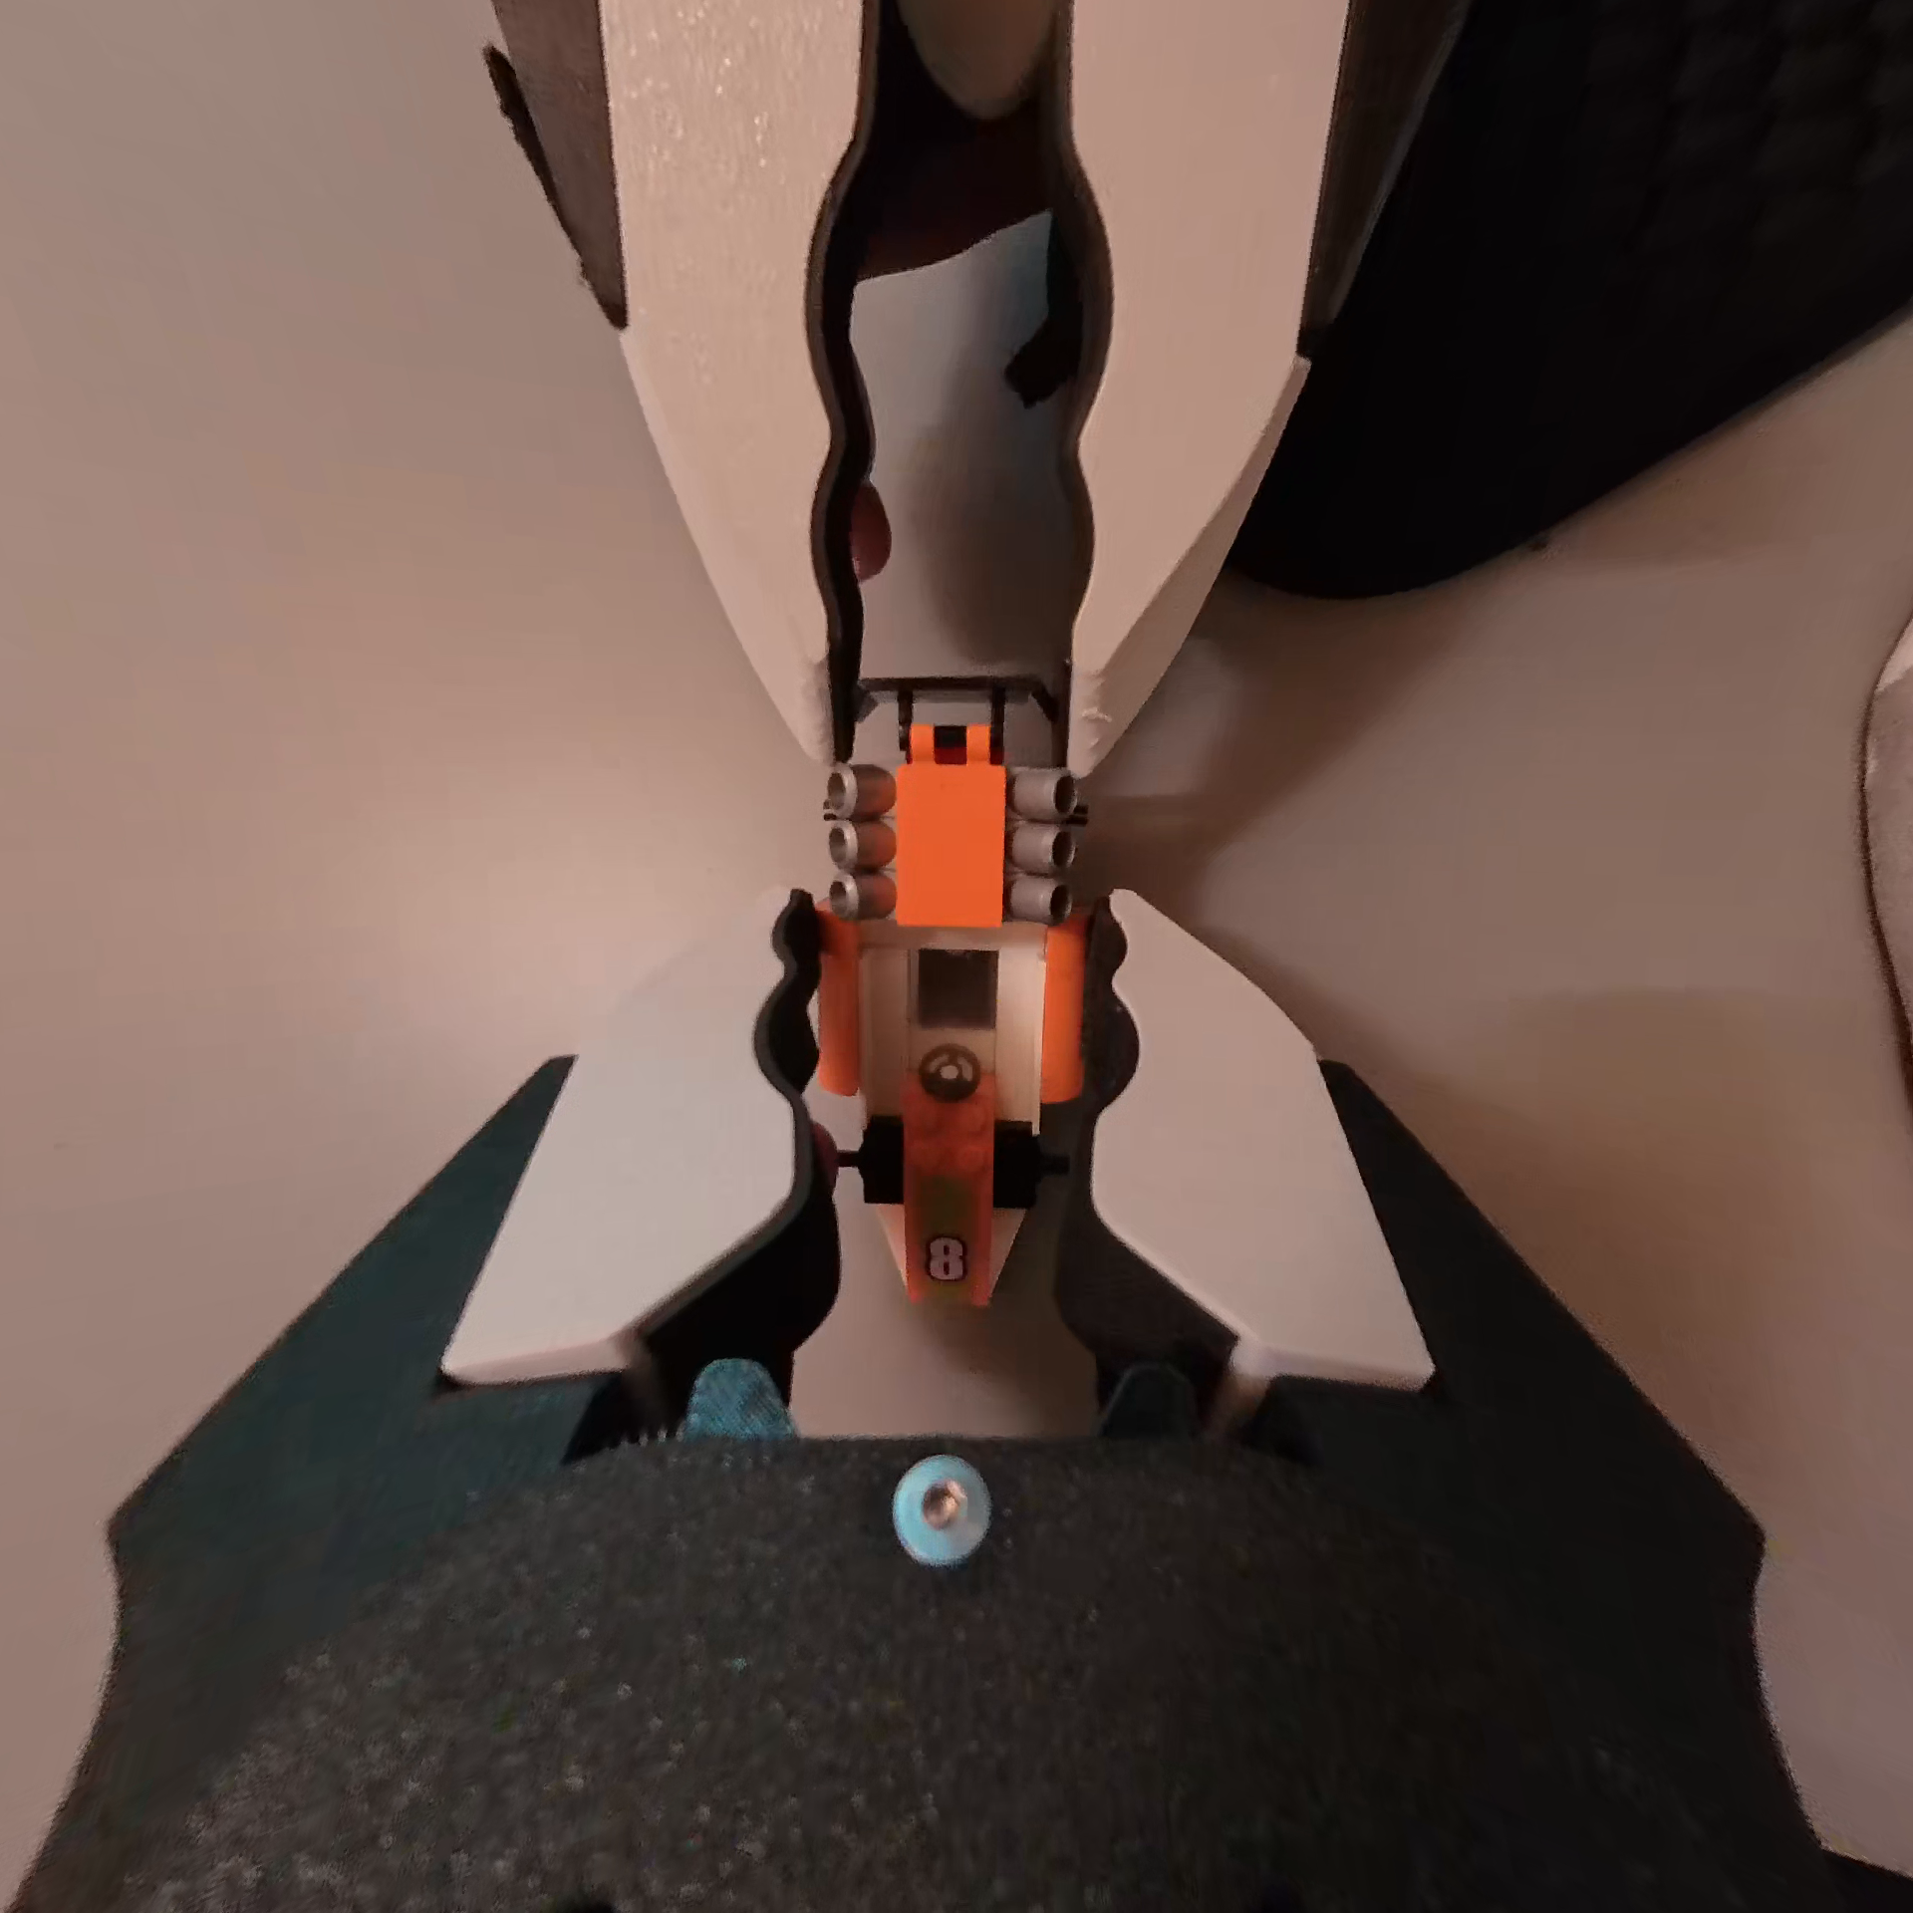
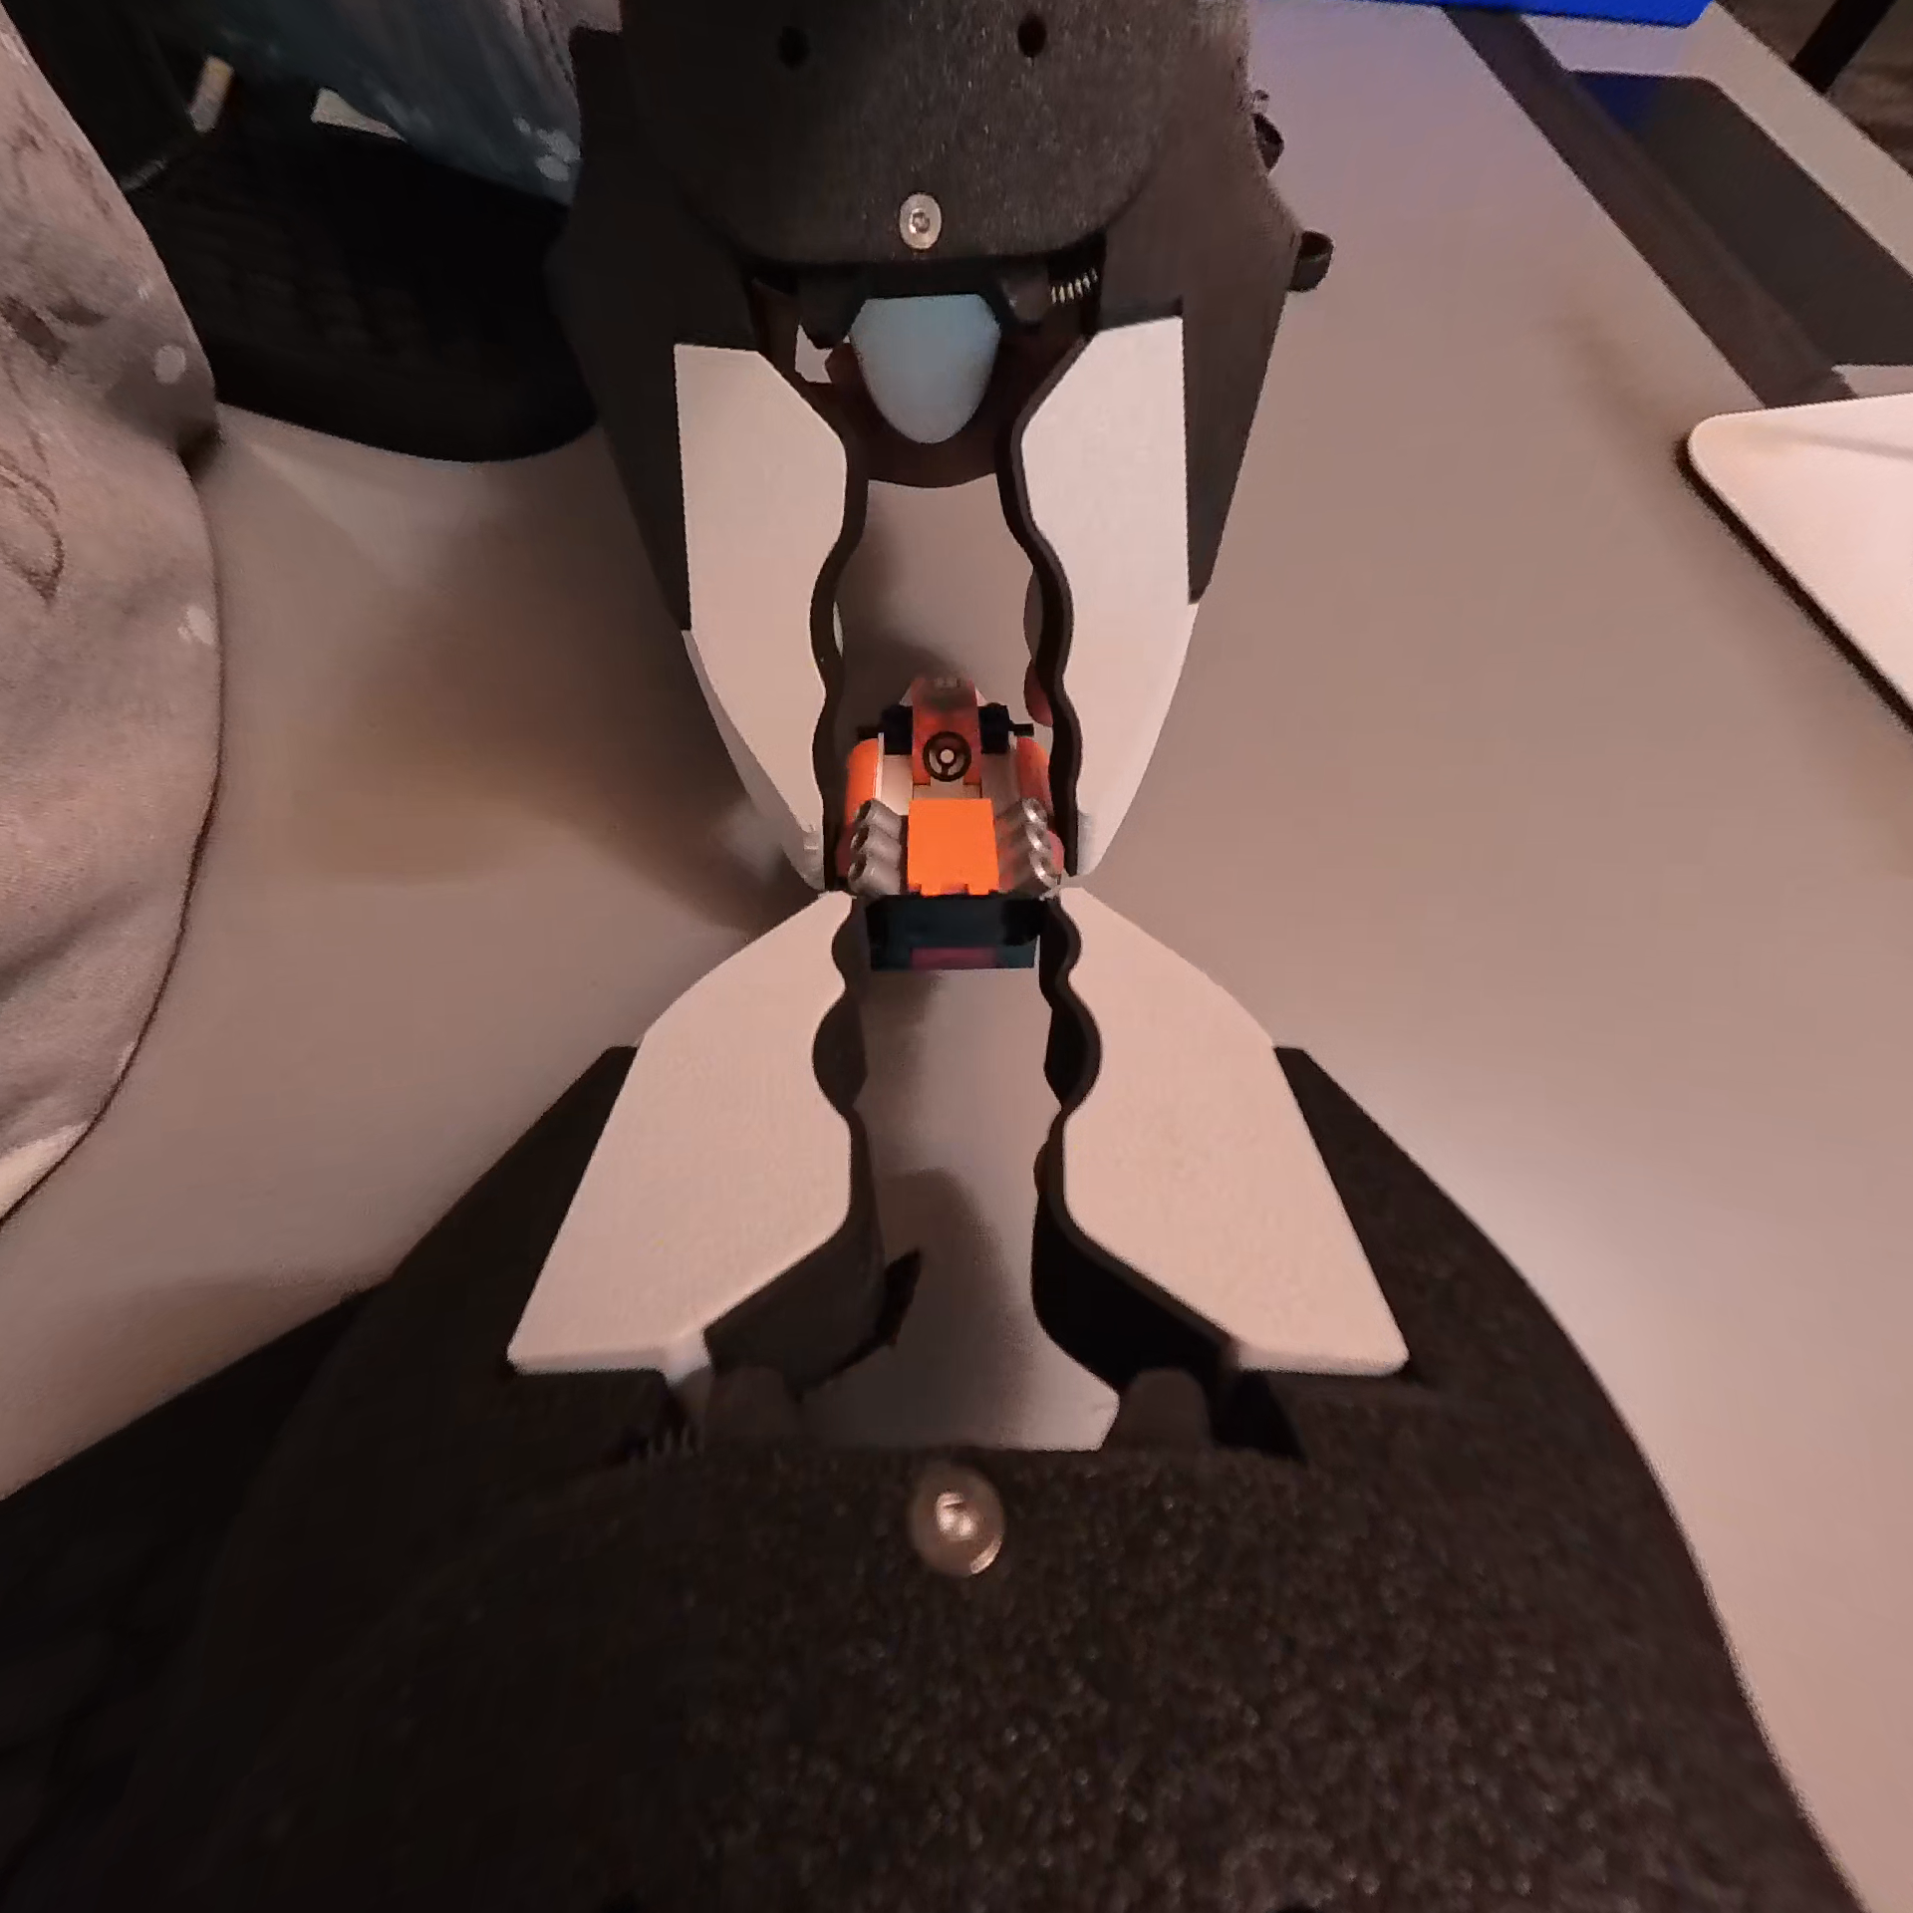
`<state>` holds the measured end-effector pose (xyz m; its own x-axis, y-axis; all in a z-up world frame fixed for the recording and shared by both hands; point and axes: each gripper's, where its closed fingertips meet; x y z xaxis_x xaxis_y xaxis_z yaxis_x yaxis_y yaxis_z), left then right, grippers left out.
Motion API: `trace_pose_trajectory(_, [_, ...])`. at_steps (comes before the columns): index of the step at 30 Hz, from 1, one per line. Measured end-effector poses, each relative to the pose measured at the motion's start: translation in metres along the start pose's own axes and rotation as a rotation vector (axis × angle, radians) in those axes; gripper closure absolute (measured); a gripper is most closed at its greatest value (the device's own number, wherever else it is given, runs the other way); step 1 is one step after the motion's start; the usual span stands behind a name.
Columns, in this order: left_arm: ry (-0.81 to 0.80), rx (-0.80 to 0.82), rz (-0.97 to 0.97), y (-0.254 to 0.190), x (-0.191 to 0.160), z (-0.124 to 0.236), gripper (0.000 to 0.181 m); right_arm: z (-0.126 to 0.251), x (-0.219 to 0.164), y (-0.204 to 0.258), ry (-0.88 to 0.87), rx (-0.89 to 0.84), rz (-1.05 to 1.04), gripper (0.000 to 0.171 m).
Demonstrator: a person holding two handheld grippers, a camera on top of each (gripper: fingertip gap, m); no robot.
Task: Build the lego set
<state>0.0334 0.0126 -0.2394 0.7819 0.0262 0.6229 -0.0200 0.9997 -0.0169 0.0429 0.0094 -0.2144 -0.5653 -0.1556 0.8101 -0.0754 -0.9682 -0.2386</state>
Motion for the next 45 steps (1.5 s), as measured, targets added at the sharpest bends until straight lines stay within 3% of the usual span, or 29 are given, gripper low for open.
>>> trace_pose_trajectory(16, [0.061,0.030,-0.086,0.000,0.005,0.009,0.132,0.000,0.012,-0.002,0.037,0.019,0.046,0.140])
trace_pose_trajectory(30, [-0.113,0.072,-0.055,0.014,0.039,0.038,0.131,0.029,0.047,-0.027,-0.039,-0.063,0.039,0.136])
trace_pose_trajectory(37, [-0.170,0.134,-0.032,0.024,0.044,0.044,0.131,0.049,0.052,-0.036,-0.135,-0.225,-0.102,0.137])
trace_pose_trajectory(42, [-0.366,0.200,-0.053,0.027,0.062,0.054,0.131,0.058,0.067,-0.039,-0.396,-0.303,-0.341,0.148])
trace_pose_trajectory(45, [-0.458,0.225,-0.056,0.026,0.067,0.057,0.131,0.059,0.078,-0.038,-0.459,-0.303,-0.365,0.150])
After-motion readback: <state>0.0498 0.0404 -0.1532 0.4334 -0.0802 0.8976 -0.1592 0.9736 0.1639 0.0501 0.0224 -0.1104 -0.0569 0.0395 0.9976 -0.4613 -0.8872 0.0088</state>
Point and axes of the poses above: each gripper's, where its closed fingertips meet, z back along the fingers, x out of its top, y = z × x across the jaws, and after that the axes turned 11 degrees about z, right-handed
